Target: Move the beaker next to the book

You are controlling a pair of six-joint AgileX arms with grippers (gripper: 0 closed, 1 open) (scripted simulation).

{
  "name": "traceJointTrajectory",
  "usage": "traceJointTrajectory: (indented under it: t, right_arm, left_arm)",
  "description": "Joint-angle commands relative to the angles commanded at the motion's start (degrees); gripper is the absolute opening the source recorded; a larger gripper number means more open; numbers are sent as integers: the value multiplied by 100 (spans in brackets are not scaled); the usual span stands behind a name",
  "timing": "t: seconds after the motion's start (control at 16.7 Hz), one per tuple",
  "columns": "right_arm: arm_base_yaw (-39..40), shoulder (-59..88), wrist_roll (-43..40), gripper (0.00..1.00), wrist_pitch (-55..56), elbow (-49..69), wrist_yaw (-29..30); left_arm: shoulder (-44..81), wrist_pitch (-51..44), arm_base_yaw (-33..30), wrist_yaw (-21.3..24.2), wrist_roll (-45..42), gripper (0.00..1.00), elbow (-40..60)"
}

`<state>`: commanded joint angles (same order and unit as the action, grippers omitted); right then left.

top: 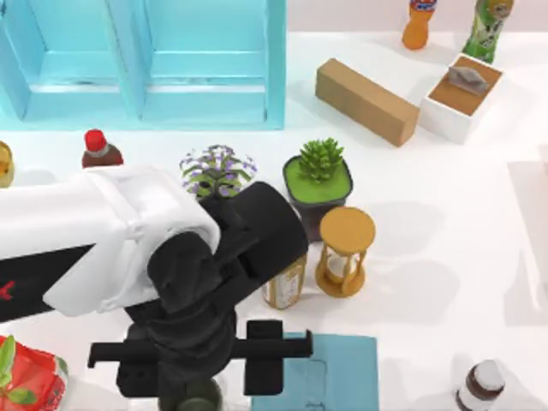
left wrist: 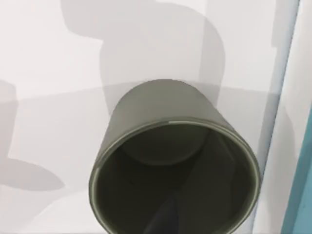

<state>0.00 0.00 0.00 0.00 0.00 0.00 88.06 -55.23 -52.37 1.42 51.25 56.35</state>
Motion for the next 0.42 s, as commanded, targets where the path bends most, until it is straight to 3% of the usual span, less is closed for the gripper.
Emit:
traceJointTrajectory:
  t: [0.12,0.42]
  right_arm:
    - [0,0,0,100,0,0,0]
    - [0,0,0,100,0,0,0]
  left_arm:
    - [0,0,0,0,0,100,0]
    - [0,0,0,0,0,100,0]
